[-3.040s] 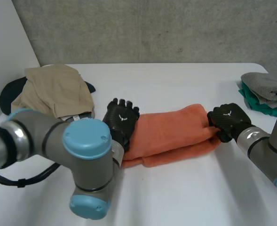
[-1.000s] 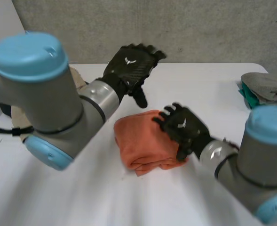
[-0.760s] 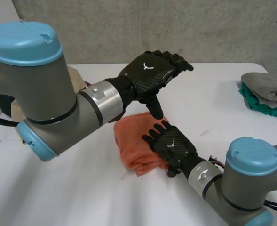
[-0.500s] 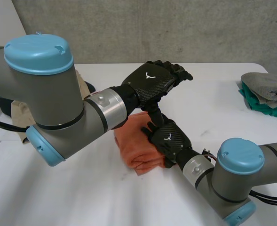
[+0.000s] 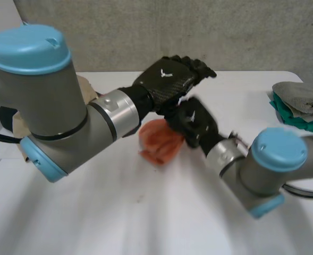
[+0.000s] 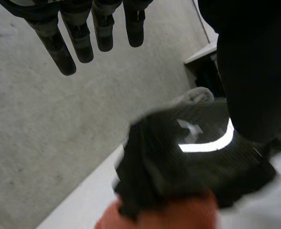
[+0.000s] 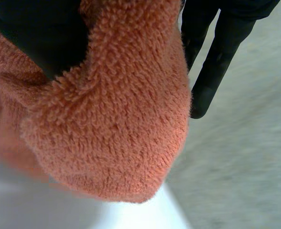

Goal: Fold the laundry.

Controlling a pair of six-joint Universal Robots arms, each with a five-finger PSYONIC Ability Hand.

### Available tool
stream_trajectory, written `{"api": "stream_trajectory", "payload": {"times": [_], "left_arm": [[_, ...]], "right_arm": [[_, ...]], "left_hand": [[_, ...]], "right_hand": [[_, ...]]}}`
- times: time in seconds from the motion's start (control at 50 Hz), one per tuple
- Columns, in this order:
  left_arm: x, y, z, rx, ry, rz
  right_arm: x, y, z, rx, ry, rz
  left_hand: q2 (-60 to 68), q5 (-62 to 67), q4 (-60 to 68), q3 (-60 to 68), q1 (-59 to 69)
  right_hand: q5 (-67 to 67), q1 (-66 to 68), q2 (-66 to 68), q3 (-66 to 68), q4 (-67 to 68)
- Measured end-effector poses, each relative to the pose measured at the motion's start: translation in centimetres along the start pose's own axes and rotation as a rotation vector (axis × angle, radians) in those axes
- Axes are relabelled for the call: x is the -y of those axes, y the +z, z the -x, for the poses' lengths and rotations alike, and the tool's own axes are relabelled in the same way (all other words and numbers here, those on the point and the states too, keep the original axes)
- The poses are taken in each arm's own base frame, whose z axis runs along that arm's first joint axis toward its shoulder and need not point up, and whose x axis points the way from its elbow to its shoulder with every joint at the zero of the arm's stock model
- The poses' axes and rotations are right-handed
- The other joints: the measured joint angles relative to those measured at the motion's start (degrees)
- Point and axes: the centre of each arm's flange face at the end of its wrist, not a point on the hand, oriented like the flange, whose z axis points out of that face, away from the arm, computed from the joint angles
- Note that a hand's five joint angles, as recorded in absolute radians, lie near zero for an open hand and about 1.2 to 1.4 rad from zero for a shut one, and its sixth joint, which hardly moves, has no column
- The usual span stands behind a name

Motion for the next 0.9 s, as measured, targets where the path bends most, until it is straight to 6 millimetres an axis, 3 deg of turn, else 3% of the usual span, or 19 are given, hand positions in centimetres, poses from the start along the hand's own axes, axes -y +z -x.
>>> {"api": "stream_trajectory", "payload": {"times": [0.04,0.06,0.12,0.14,0.24,0.34,0.4,0.46,0.48,0.5,0.58,0.66,0.72,0.8,0.9], "left_arm": [[0.6,-0.2,0.3,0.013,0.006,-0.014],[1.3,-0.4,0.7,0.029,0.015,-0.031],[2.3,-0.6,1.1,0.052,0.027,-0.060],[2.6,-0.7,1.3,0.058,0.031,-0.068],[3.4,-0.9,1.5,0.071,0.040,-0.091],[3.4,-0.9,1.4,0.068,0.040,-0.091],[3.2,-0.9,1.3,0.065,0.038,-0.088],[3.0,-0.9,1.2,0.062,0.036,-0.083],[3.0,-0.9,1.1,0.061,0.036,-0.082],[2.9,-0.9,1.1,0.060,0.035,-0.080],[2.7,-0.8,1.0,0.057,0.033,-0.075],[2.5,-0.8,0.9,0.055,0.030,-0.068],[2.3,-0.8,0.8,0.052,0.027,-0.062],[2.0,-0.8,0.5,0.046,0.023,-0.053],[1.8,-0.9,0.1,0.038,0.020,-0.047]], "right_arm": [[0.5,0.8,-1.9,-0.047,-0.017,-0.025],[1.0,1.6,-4.4,-0.107,-0.038,-0.052],[1.6,2.6,-8.7,-0.204,-0.072,-0.089],[1.7,2.7,-9.6,-0.222,-0.079,-0.096],[1.3,3.0,-18.4,-0.392,-0.113,-0.139],[-1.6,1.6,-27.2,-0.525,-0.128,-0.171],[-3.5,0.8,-30.1,-0.555,-0.141,-0.181],[-7.7,-1.0,-33.7,-0.586,-0.168,-0.171],[-8.0,-1.2,-33.9,-0.588,-0.170,-0.168],[-10.2,-2.0,-35.0,-0.594,-0.179,-0.152],[-16.5,-4.2,-36.0,-0.573,-0.168,-0.082],[-22.6,-6.7,-35.0,-0.509,-0.118,-0.006],[-25.5,-8.0,-33.9,-0.460,-0.077,0.032],[-27.7,-9.7,-32.7,-0.418,-0.031,0.069],[-27.7,-10.9,-33.0,-0.415,-0.018,0.086]], "left_hand": [[0.0,0.0,0.0,0.0,0.0],[0.0,0.0,0.0,0.0,0.0],[0.0,0.0,0.0,0.0,0.0],[0.0,0.0,0.0,0.0,0.0],[0.0,0.0,0.0,0.0,0.0],[0.0,0.0,0.0,0.0,0.0],[0.0,0.0,0.0,0.0,0.0],[0.0,0.0,0.0,0.0,0.0],[0.0,0.0,0.0,0.0,0.0],[0.0,0.0,0.0,0.0,0.0],[0.0,0.0,0.0,0.0,0.0],[0.0,0.0,0.0,0.0,0.0],[0.0,0.0,0.0,0.0,0.0],[0.0,0.0,0.0,0.0,0.0],[0.0,0.0,0.0,0.0,0.0]], "right_hand": [[0.0,0.0,0.0,0.0,0.0],[0.0,0.0,0.0,0.0,0.0],[0.0,0.0,0.0,0.0,0.2],[0.0,0.0,0.0,0.0,0.2],[0.0,0.0,0.0,0.3,0.3],[0.0,0.0,0.0,0.3,0.5],[0.6,0.0,0.0,0.3,0.5],[0.6,0.0,0.0,0.3,0.5],[0.5,0.0,0.0,0.3,0.5],[0.6,0.0,0.0,0.3,0.5],[0.6,0.0,0.0,0.3,0.5],[0.6,0.0,0.0,0.3,0.5],[1.2,0.0,0.0,0.3,0.5],[2.8,0.0,0.0,0.8,0.7],[3.0,0.0,0.0,0.9,0.8]]}}
